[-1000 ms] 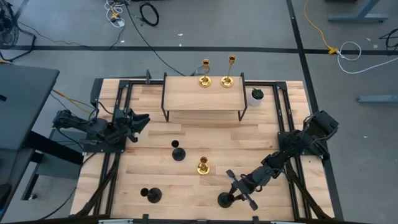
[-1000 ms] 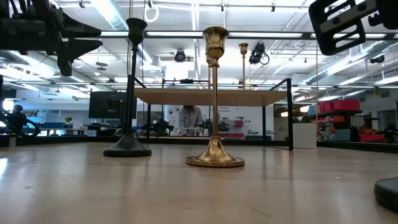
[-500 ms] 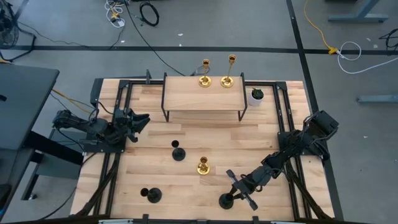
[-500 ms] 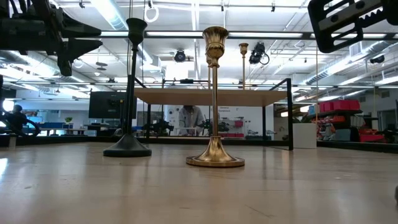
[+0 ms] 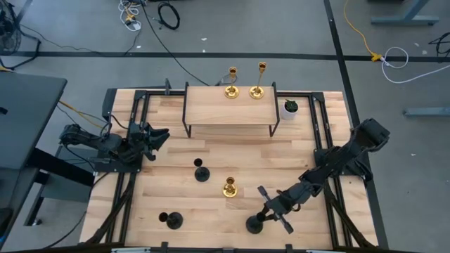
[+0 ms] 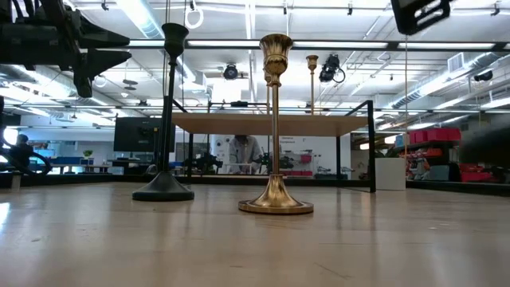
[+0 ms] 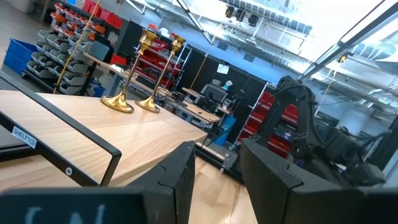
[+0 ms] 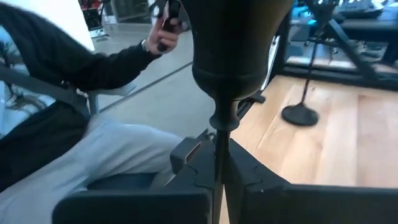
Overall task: Pick & Place candle stick holders
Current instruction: Put the right black candle holder on the shelf
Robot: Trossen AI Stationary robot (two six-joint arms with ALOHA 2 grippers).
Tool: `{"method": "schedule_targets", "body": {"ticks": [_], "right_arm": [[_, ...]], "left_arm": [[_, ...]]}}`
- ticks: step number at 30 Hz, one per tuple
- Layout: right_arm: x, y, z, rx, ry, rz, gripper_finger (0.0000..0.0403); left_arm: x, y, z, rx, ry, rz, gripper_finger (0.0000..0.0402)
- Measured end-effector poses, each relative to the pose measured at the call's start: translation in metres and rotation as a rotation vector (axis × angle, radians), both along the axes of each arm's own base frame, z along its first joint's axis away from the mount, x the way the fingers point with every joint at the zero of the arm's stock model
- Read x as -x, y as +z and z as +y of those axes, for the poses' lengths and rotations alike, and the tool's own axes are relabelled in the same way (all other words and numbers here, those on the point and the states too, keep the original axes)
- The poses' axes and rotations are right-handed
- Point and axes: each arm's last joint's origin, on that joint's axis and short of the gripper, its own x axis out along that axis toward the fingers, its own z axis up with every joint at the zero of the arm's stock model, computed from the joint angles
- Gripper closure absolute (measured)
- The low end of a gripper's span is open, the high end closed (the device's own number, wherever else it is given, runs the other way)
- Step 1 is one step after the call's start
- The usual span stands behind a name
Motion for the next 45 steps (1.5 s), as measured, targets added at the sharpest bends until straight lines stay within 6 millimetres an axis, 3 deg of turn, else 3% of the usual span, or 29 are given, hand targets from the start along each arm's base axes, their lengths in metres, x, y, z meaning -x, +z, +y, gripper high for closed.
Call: {"method": "schedule_targets", "body": {"ticks": [11,19,27,36,45], "right_arm": [[0.021,0.054,-0.03,-0.011,-0.252,-0.067,0.0398],[0.037,0.088,-0.067,-0.015,-0.454,-0.125,0.0398],[0.049,0.108,-0.108,0.018,-0.6,-0.168,0.0398],[0.05,0.124,-0.149,0.071,-0.758,-0.167,0.0398],[0.048,0.162,-0.186,0.116,-0.873,-0.158,0.0398]], "left_arm": [[0.0,0.0,0.0,0.001,0.0,0.0,0.0271],[0.0,0.0,0.0,0.001,0.0,0.0,0.0271],[0.0,0.0,0.0,0.001,0.0,0.0,0.0271],[0.0,0.0,0.0,0.001,0.0,-0.001,0.0271],[0.0,0.0,0.0,0.001,0.0,0.0,0.0271]]}}
